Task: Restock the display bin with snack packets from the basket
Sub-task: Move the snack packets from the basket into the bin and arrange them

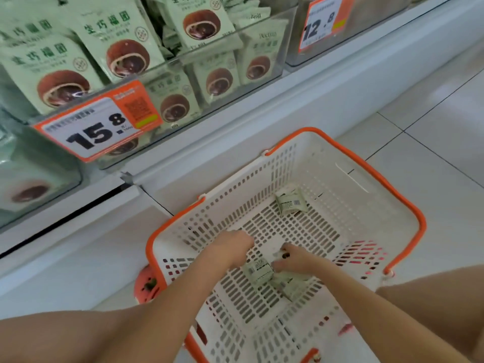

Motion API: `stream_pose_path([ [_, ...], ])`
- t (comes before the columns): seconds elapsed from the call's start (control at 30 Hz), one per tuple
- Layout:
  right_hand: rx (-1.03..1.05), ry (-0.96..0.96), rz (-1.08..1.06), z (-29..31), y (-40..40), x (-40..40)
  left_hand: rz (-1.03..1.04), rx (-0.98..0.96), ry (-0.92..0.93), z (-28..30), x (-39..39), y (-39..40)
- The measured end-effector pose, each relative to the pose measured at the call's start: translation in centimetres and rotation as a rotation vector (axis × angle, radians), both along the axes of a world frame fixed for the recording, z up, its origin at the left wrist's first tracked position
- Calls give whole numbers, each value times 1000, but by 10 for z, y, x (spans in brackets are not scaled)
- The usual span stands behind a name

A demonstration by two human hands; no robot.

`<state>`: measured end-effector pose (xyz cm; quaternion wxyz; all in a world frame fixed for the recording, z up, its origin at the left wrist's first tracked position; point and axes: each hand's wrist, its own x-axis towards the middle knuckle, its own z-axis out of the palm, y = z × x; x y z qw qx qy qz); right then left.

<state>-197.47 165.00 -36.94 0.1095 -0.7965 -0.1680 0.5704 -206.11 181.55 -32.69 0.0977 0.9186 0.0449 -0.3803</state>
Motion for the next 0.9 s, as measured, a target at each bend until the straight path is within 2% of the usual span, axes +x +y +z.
stream_pose_path([
  [0.13,299,525,-558,54,11,18,147,-205,-181,26,2,-10],
  [0.2,412,699,-657,82,13,20,217,-316,-296,48,6,-18],
  [0.3,550,829,-722,120,16,21,206,-286,-479,83,12,-22],
  [0.37,601,800,-737,143,16,25,215,-286,-570,110,14,-19],
  [0.53,681,688,-600,205,13,34,253,-281,-692,182,18,-11],
  [0.7,890,749,-516,265,7,37,216,-346,-842,230,20,3],
  [0.8,972,580,-516,289,12,35,188,-300,-917,247,24,9],
  [0.9,1040,279,-524,302,21,36,323,-529,-829,268,27,14],
])
